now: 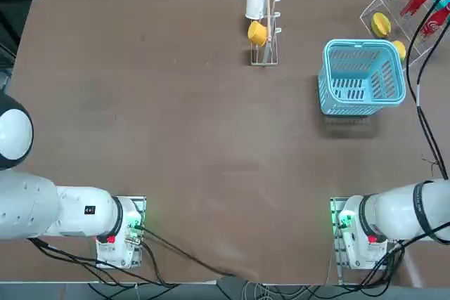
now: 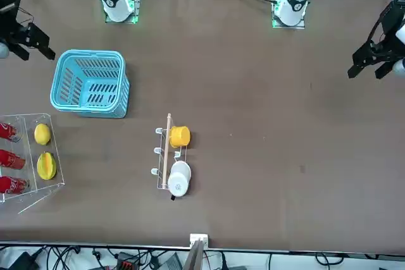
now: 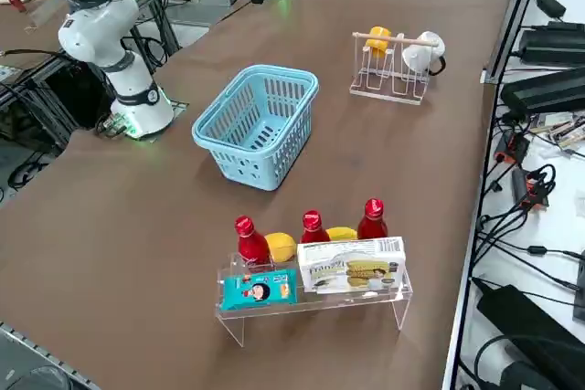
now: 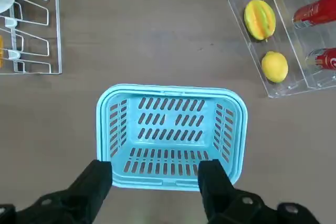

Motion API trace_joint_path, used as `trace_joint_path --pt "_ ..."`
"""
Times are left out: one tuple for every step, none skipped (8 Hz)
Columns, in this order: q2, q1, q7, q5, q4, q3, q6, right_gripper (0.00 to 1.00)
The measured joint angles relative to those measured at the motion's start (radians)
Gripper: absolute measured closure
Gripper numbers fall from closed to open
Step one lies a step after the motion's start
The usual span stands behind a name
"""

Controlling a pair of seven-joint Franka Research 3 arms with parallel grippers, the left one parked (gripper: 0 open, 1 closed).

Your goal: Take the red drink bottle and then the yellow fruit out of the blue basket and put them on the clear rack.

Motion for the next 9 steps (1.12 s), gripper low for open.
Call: trace_joint_path --pt "0.000 0.002 0.000 0.000 0.001 -0.002 0.003 0.00" --pt "0.000 0.002 0.000 0.000 0.004 -0.003 0.004 0.00" --pt "0.000 0.002 0.000 0.000 0.006 -0.005 0.005 0.00" --pt "0.000 0.002 0.000 0.000 0.007 -0.005 0.007 0.00" --pt "0.000 0.002 0.001 0.000 0.007 -0.006 0.008 0.00" --pt "0.000 0.002 0.003 0.001 0.007 -0.007 0.008 0.00" --pt "0.001 0.002 0.004 0.006 0.007 -0.009 0.008 0.00" --pt "0.003 0.002 0.012 0.018 0.007 -0.011 0.008 0.00" --pt "0.004 0.002 0.033 0.026 0.007 -0.012 0.008 0.00"
